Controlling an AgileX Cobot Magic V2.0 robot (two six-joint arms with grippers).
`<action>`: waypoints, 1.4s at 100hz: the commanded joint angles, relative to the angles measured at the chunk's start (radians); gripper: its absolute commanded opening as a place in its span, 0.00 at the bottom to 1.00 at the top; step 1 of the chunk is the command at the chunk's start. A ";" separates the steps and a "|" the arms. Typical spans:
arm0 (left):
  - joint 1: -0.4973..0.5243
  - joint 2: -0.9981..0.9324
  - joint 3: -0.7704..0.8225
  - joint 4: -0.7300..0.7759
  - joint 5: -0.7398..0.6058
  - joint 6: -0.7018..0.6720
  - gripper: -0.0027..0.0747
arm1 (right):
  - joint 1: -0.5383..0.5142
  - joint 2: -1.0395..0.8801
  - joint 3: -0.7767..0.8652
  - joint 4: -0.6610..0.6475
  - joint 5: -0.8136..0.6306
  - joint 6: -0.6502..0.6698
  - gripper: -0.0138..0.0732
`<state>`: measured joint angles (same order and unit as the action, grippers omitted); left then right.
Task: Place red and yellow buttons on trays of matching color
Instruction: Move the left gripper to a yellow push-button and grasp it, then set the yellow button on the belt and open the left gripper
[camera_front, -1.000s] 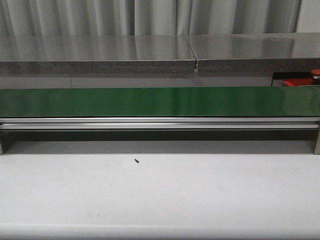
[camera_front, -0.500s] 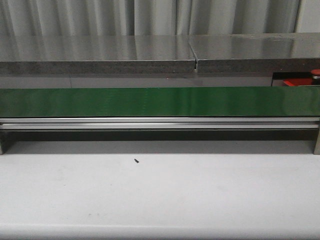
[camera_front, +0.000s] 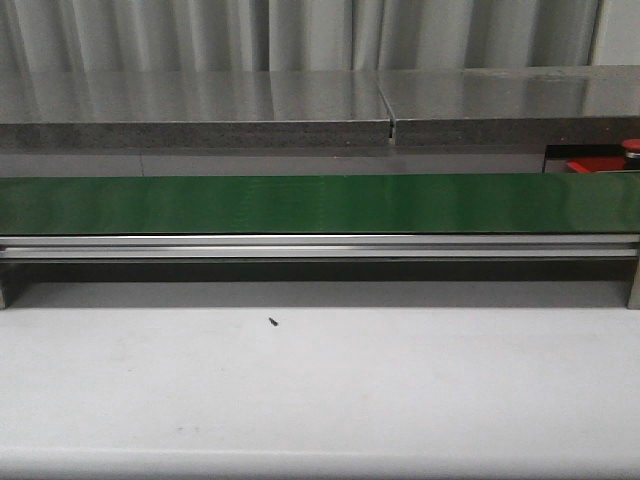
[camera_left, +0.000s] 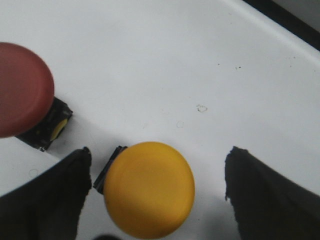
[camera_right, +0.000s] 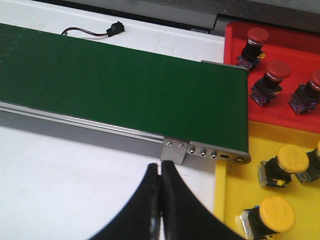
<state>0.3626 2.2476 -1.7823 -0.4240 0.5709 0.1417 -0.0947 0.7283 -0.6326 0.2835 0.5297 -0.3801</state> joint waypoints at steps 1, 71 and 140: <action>0.002 -0.060 -0.032 -0.021 -0.043 -0.012 0.54 | 0.000 -0.005 -0.024 0.009 -0.064 -0.005 0.02; -0.008 -0.356 -0.006 -0.039 0.088 -0.004 0.01 | 0.000 -0.005 -0.024 0.009 -0.064 -0.005 0.02; -0.161 -0.598 0.432 -0.119 -0.081 0.051 0.01 | 0.000 -0.005 -0.024 0.009 -0.064 -0.005 0.02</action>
<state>0.2113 1.6755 -1.3257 -0.4919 0.5626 0.1919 -0.0947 0.7283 -0.6326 0.2835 0.5297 -0.3801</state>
